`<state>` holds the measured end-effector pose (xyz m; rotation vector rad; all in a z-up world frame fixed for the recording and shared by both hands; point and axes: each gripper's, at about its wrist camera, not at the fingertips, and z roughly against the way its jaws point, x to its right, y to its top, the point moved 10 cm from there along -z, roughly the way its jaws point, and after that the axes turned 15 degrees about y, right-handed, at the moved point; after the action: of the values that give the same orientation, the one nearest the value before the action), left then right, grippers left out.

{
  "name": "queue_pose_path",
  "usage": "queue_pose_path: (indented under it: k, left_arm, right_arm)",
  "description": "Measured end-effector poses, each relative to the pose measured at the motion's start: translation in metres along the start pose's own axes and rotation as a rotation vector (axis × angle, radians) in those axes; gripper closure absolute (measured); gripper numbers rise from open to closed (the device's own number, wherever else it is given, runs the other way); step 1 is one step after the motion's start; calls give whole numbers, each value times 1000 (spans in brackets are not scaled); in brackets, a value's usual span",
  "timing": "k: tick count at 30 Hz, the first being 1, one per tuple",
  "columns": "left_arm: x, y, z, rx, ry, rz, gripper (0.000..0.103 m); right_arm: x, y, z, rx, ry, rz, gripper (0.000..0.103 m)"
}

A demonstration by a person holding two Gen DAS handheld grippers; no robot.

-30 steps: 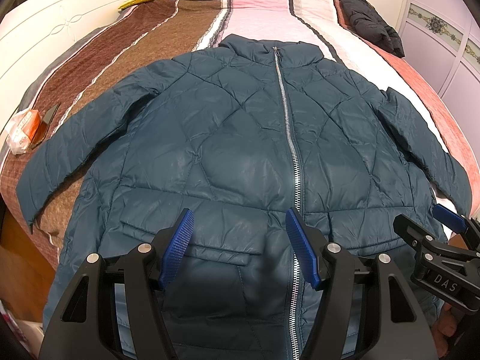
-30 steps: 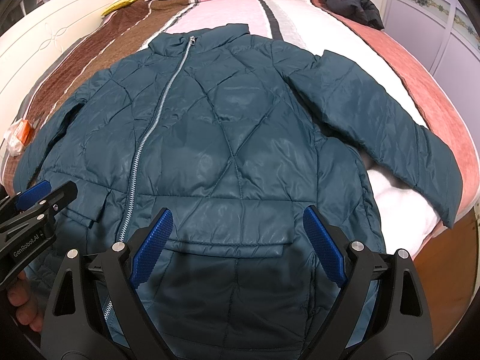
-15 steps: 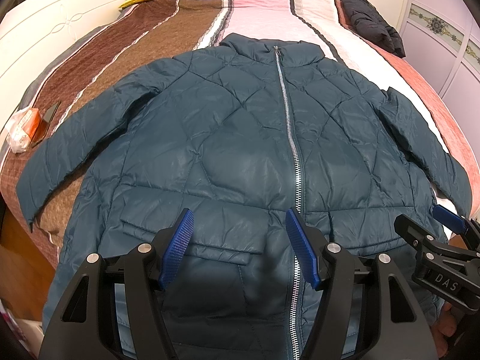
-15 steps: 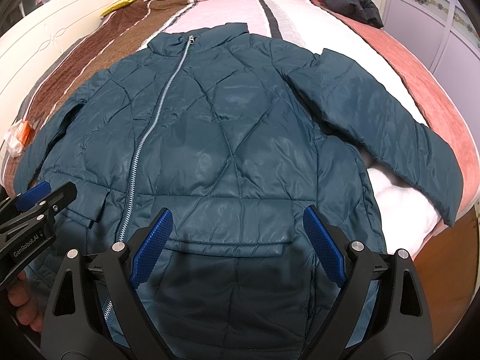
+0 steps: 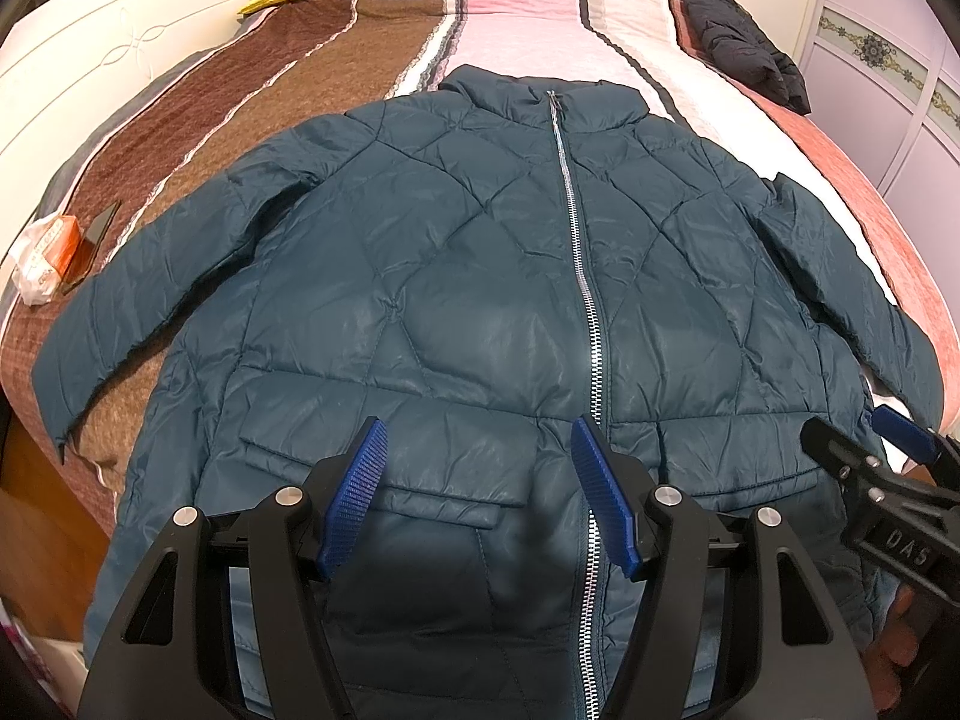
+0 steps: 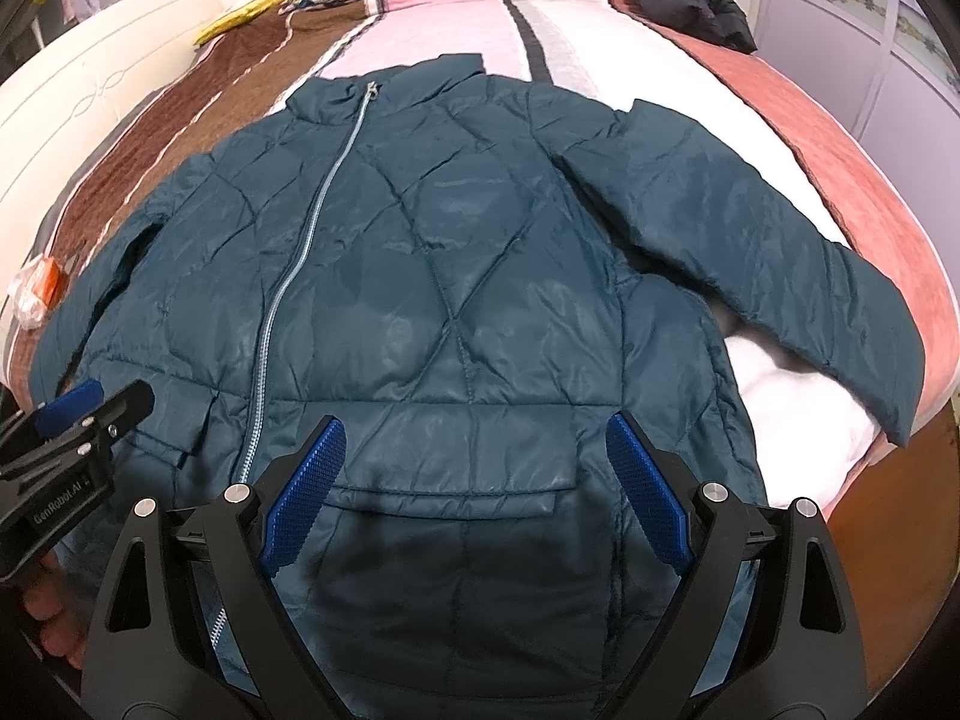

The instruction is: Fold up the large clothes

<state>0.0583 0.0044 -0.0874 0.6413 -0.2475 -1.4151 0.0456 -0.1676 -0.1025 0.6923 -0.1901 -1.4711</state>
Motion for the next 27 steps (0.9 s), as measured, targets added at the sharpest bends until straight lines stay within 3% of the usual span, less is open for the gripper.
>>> queue_pose_path:
  k: [11, 16, 22, 27]
  left_arm:
    - [1, -3, -1, 2, -2, -6, 37]
    - [4, -2, 2, 18, -12, -25, 32]
    - [23, 3, 9, 46, -63, -106, 31]
    - [47, 8, 15, 62, -108, -187, 30]
  right_arm:
    - [8, 4, 5, 13, -2, -21, 15]
    - [25, 17, 23, 77, -7, -59, 15]
    - [102, 22, 57, 150, 8, -308, 15]
    - [169, 15, 81, 208, 6, -518, 25]
